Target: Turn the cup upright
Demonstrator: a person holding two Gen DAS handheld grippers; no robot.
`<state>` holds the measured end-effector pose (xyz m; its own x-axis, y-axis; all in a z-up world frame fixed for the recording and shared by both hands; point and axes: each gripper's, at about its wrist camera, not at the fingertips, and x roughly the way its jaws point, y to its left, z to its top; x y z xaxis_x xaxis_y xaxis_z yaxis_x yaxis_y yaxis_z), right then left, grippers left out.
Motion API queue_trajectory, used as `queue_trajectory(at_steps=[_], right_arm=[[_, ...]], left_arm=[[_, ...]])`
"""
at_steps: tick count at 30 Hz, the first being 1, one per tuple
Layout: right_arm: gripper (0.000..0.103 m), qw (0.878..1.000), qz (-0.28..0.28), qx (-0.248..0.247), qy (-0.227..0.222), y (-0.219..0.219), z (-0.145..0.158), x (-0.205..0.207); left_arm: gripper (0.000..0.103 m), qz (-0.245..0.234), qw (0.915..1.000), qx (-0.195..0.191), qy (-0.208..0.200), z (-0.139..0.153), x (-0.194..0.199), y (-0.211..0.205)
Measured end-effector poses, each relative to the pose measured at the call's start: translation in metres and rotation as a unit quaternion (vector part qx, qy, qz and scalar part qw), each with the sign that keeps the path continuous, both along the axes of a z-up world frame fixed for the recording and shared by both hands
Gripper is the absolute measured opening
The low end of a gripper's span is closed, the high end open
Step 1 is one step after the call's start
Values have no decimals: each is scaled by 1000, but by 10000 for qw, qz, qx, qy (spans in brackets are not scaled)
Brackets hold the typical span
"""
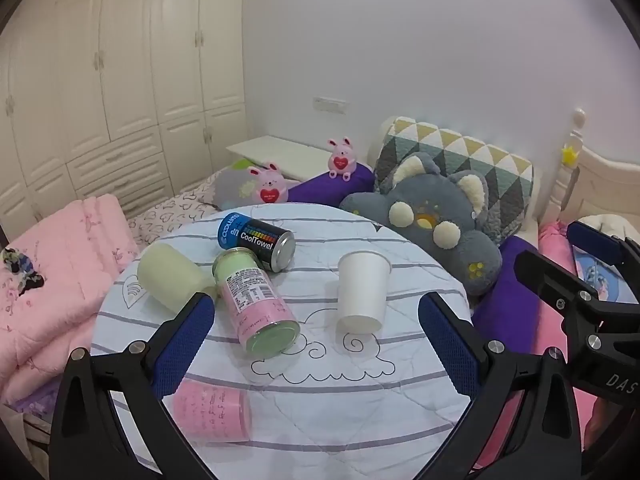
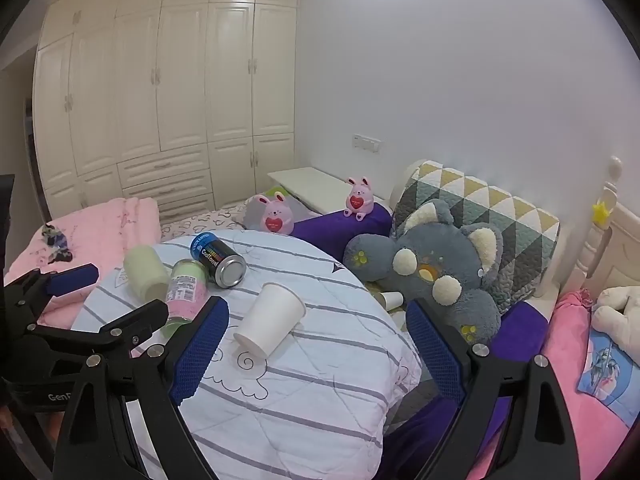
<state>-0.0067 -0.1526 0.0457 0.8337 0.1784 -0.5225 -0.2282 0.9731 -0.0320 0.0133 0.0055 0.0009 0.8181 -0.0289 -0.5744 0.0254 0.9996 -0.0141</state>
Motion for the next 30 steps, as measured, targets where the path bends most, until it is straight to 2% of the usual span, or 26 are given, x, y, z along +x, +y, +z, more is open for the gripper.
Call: queue_trajectory(at_steps=[22, 30], right_arm=[[92, 10000, 34, -5, 92, 4, -8, 1], [92, 9998, 48, -24, 183, 6, -13, 4]], left_arm=[[103, 26, 10000, 45, 29, -8, -3, 2], [103, 53, 9998, 69, 191, -16, -3, 8]])
